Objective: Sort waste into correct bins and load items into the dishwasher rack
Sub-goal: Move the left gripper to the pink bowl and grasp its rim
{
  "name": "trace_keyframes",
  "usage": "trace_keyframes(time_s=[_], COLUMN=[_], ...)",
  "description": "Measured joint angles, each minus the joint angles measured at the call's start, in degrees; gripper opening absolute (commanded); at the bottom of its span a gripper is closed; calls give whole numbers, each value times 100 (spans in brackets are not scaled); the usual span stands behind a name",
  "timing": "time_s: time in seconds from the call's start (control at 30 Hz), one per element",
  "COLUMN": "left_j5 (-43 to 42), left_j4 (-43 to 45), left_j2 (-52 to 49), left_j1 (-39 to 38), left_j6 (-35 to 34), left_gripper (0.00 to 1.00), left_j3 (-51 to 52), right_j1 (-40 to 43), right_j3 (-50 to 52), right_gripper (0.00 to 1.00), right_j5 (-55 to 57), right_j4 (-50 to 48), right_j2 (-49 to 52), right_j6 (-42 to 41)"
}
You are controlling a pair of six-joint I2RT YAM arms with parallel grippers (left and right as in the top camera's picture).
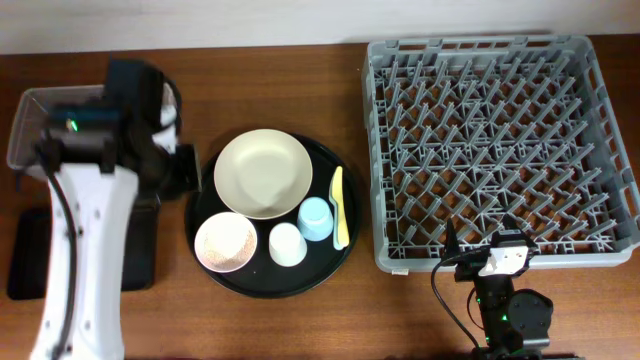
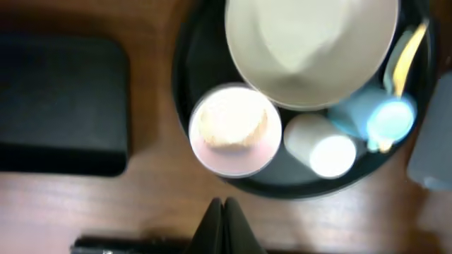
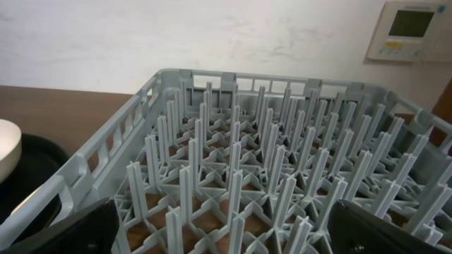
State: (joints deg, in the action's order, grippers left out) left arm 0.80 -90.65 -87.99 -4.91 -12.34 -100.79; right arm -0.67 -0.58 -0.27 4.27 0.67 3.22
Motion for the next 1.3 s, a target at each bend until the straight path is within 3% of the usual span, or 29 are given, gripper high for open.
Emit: trace_keyframes(time_s=[0.1, 0.17, 0.23, 0.3, 0.67, 1.3], left_j5=[35, 72, 72, 70, -63, -50], left_j4=[898, 1641, 2277, 2837, 4068, 4513], left_j2=[535, 654, 634, 636, 640, 398], left_j1=[-516, -876, -1091, -1187, -1202, -1578], left_j6=[-44, -74, -81, -39, -11, -15], left_gripper=[10, 21, 40, 47, 45, 44], left_j3=[1519, 2573, 3261, 3849, 5073, 5154], right_j1=[0, 0, 0, 0, 0, 0], right_j3=[0, 0, 0, 0, 0, 0], right_gripper=[98, 98, 98, 98, 98, 98], right_j5=[0, 0, 0, 0, 0, 0], right_j4=[-9, -2, -7, -4, -4, -4], right_j2=[0, 2, -2, -2, -2, -2], right_j6=[0, -4, 0, 2, 0, 2])
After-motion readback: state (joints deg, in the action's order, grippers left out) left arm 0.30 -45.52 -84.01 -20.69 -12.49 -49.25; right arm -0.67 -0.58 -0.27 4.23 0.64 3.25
